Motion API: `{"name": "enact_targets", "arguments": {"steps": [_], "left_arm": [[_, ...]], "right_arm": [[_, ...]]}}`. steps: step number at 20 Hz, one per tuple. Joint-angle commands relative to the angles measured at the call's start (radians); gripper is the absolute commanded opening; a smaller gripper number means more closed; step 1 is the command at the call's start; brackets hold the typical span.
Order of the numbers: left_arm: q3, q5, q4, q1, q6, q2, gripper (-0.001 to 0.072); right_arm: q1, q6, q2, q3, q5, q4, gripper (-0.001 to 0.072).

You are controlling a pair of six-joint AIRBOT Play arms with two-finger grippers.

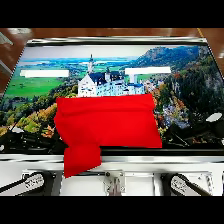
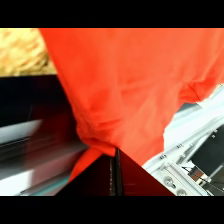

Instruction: Fold the shirts.

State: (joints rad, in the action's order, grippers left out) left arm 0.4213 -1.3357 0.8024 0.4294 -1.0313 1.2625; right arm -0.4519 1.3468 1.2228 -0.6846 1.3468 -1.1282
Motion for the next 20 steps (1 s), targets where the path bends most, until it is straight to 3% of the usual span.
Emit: {"name": "enact_targets", "arguments": {"steps": [1,8,14,15,16,17,18,20], "left_arm": [[0.002,-0.032,-0.003,0.019,0.008,0.0,0.0039],[0.002,-0.038,-0.012,0.025,0.006,0.0,0.0038],[0.002,-0.037,-0.027,0.025,0.006,0.0,0.0038],[0.002,-0.036,-0.027,0.025,0.006,0.0,0.0038],[0.002,-0.033,-0.027,0.025,0.01,-0.001,0.0038],[0.008,-0.033,-0.026,0.025,0.019,-0.006,0.0038],[0.021,-0.036,-0.026,0.025,0.038,-0.012,0.0037],[0.066,-0.054,-0.038,0.025,0.09,-0.041,0.0038]], "right_arm": [[0.001,0.012,0.0,0.076,-0.077,0.011,0.064],[0.001,-0.058,0.0,0.197,-0.21,0.193,0.064],[0.001,-0.076,0.0,0.238,-0.237,0.192,0.0636],[0.001,-0.095,0.0,0.238,-0.235,0.195,0.0468],[0.001,-0.126,0.0,0.235,-0.227,0.208,0.023],[0.001,-0.157,0.0,0.225,-0.212,0.23,0.0104],[0.001,-0.197,0.0,0.208,-0.186,0.269,0.0059],[0.001,-0.273,0.0,0.164,-0.124,0.375,0.0059]]}}
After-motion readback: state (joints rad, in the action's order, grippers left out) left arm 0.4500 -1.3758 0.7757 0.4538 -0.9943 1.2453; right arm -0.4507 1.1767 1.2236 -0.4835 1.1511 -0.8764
